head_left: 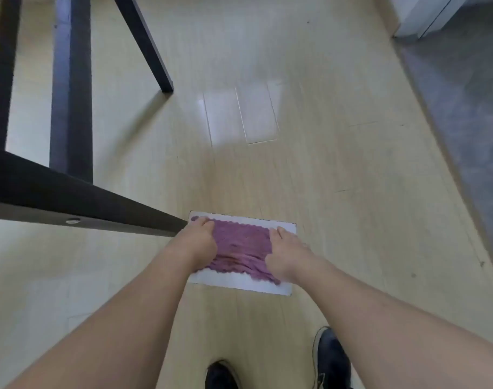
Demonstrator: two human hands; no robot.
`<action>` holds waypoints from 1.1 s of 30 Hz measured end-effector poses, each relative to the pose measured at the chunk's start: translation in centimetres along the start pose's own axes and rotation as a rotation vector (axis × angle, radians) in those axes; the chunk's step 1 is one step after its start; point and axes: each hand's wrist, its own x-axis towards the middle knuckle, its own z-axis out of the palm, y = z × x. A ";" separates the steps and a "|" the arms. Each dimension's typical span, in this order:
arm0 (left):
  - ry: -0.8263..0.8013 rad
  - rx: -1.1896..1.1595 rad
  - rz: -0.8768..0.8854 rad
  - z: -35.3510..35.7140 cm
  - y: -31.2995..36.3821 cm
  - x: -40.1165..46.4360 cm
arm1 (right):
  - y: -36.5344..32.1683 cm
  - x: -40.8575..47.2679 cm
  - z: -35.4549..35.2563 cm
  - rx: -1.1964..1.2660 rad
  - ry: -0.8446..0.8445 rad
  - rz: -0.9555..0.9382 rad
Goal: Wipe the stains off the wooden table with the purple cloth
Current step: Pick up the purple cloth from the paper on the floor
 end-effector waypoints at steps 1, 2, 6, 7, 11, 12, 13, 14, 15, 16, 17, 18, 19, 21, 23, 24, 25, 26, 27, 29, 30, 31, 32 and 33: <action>0.008 0.011 -0.015 0.7 -0.5 0.9 | 0.0 0.8 0.8 -0.009 0.026 0.013; 0.037 0.002 -0.032 1.4 -0.9 1.9 | 0.1 1.9 1.5 -0.009 0.056 0.030; 0.218 0.021 -0.058 4.0 -2.6 4.8 | 0.2 4.7 4.2 -0.056 0.177 0.100; 0.251 0.047 -0.067 4.6 -3.0 5.4 | 0.1 5.3 4.6 -0.063 0.214 0.114; 0.341 0.253 -0.072 5.6 -2.5 5.9 | -0.3 6.7 5.4 -0.008 0.331 0.120; 0.334 0.272 -0.069 5.9 -2.5 5.8 | -0.5 6.7 5.6 0.034 0.334 0.114; 0.309 0.277 -0.068 6.1 -2.5 5.7 | -0.7 6.7 5.7 0.072 0.329 0.108; 0.269 0.260 -0.070 6.3 -2.6 5.7 | -0.8 6.7 5.9 0.105 0.322 0.101; 0.226 0.226 -0.073 6.3 -2.7 5.5 | -0.9 6.5 5.9 0.135 0.318 0.095; 0.184 0.196 -0.077 6.0 -2.7 5.3 | -1.0 6.3 5.8 0.170 0.312 0.094; 0.155 0.165 -0.070 5.6 -2.7 4.9 | -1.1 5.9 5.7 0.206 0.303 0.093; 0.141 0.139 -0.053 4.9 -2.6 4.4 | -1.3 5.5 5.4 0.246 0.293 0.087; 0.134 0.115 -0.037 4.0 -2.5 3.6 | -1.5 4.9 4.9 0.290 0.284 0.079; 0.101 0.051 -0.033 1.9 -2.1 1.5 | -2.1 3.0 3.4 0.401 0.273 0.081; 0.068 -0.054 -0.042 -0.3 -1.8 -1.0 | -2.8 0.5 1.6 0.499 0.272 0.087; 0.063 -0.094 -0.046 -1.7 -1.6 -2.7 | -3.4 -1.4 0.2 0.537 0.274 0.086; 0.064 -0.124 -0.044 -3.0 -1.3 -4.3 | -4.1 -3.0 -1.0 0.565 0.275 0.077; 0.073 -0.141 -0.034 -4.6 -1.0 -6.3 | -5.0 -5.2 -2.6 0.575 0.280 0.064; 0.086 -0.150 -0.023 -6.3 -0.6 -8.5 | -5.8 -7.5 -4.2 0.569 0.286 0.045; 0.123 -0.169 -0.012 -9.0 0.0 -12.1 | -7.5 -11.2 -7.1 0.527 0.300 0.014; 0.136 -0.171 -0.008 -10.8 0.5 -15.1 | -8.8 -14.3 -9.1 0.507 0.310 0.010; 0.144 -0.175 -0.005 -11.8 0.8 -17.1 | -9.6 -16.2 -10.3 0.490 0.323 -0.001; 0.152 -0.194 0.007 -13.2 1.2 -19.7 | -10.8 -18.8 -11.9 0.478 0.351 -0.014; 0.158 -0.223 0.022 -15.0 1.5 -22.5 | -12.0 -21.7 -13.5 0.458 0.382 -0.032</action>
